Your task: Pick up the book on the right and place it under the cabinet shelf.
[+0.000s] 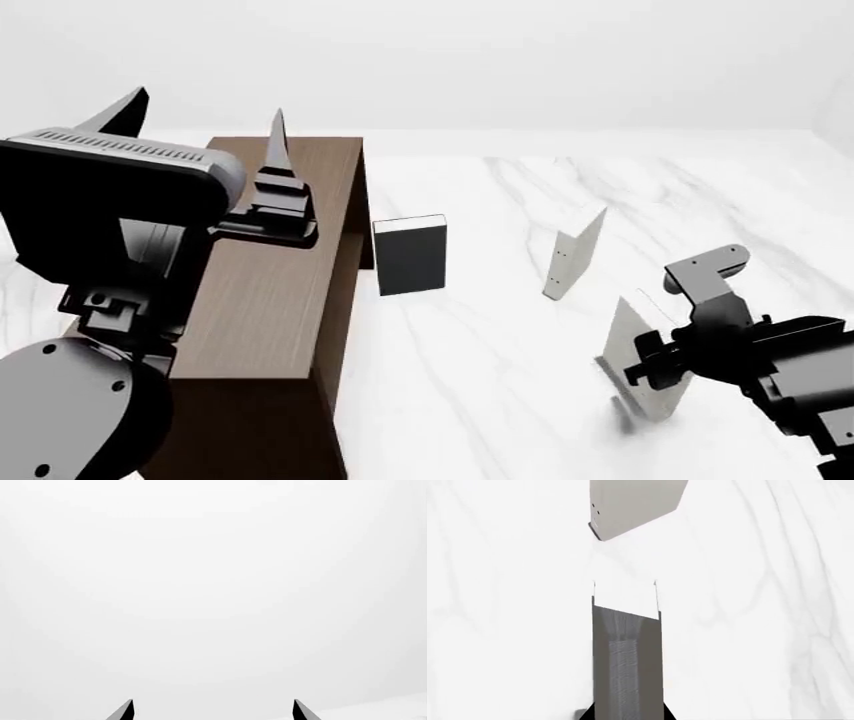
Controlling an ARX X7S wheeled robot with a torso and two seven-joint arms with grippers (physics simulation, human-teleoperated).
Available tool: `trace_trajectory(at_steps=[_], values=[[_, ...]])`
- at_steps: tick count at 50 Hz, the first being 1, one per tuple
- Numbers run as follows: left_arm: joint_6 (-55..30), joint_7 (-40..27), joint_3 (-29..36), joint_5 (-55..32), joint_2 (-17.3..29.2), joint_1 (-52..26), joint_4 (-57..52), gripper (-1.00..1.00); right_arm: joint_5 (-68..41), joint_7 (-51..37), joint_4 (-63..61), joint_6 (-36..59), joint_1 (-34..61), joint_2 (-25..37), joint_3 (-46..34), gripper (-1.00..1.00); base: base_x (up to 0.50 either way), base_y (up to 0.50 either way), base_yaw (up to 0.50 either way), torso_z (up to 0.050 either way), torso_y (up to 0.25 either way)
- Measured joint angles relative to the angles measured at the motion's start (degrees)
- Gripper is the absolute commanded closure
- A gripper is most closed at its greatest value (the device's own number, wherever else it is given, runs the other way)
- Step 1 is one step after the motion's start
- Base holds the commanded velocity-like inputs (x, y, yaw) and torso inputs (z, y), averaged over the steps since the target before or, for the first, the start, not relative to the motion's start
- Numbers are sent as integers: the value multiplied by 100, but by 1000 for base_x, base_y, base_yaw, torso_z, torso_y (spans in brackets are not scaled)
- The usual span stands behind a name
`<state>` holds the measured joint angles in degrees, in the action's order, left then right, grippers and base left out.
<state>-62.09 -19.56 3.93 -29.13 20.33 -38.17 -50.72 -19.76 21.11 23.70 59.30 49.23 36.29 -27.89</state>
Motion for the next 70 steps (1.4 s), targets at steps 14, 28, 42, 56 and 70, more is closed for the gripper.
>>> trace_trajectory(at_steps=[14,28,42,56,70], values=[[68,-23,-6,-26,35,49,5,-100,-79,3,-372,222,-66,87,-30,100,0,0,0,0,0],[176,-24,-29,-42,90,110,30,-100,-309,-56,-1297,608,-99,239,148,100,0,0,0,0,1],[264,-34,-58,-60,145,171,47,-100,-616,-165,-1961,573,-323,212,618,100,0,0,0,0,1],[366,-50,-33,-52,180,207,93,-100,-1234,-299,-2633,142,-1139,-67,1649,100,0,0,0,0,1],[393,-78,-48,-87,217,219,91,-100,-1559,-133,-2403,-842,-2051,-671,2357,100,0,0,0,0,1]])
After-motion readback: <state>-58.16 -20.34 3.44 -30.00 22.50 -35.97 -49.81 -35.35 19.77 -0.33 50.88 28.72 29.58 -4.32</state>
